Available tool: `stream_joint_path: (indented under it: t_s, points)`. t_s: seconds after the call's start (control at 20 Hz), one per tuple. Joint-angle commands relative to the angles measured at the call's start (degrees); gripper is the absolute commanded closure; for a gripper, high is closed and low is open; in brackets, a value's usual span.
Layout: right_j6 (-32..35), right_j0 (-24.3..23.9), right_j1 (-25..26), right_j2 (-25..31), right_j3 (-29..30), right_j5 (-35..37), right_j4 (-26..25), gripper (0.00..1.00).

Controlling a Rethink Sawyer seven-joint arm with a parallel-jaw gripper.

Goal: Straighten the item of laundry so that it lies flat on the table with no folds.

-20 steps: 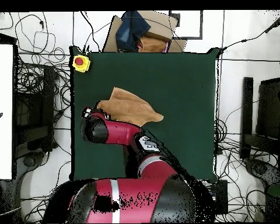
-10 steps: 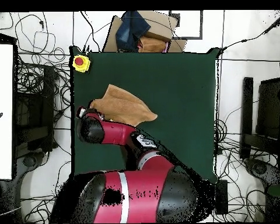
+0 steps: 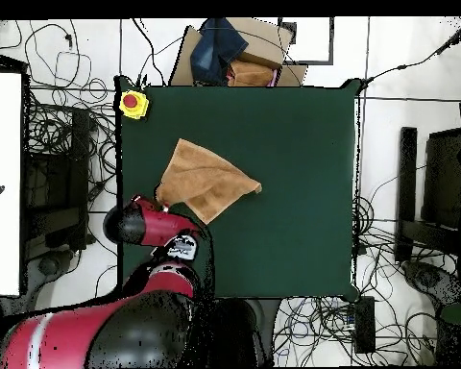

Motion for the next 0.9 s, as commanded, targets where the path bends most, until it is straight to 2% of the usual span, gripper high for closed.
stream_joint_path:
  t_s: [0.05,0.3,0.5,0.7,0.75,0.9]
  points:
    - [14.08,7.53,9.84,-19.49,-4.47,10.73,7.16,1.0]
    - [15.51,10.05,13.74,-23.96,-6.28,13.12,8.0,1.0]
    - [16.37,10.93,16.63,-25.46,-7.46,12.64,8.9,1.0]
    - [15.91,11.7,17.38,-26.59,-7.54,13.19,9.21,1.0]
    - [15.59,11.48,17.18,-26.15,-7.19,12.37,9.77,0.0]
    - [15.14,10.5,16.09,-24.88,-6.21,12.35,9.59,0.0]
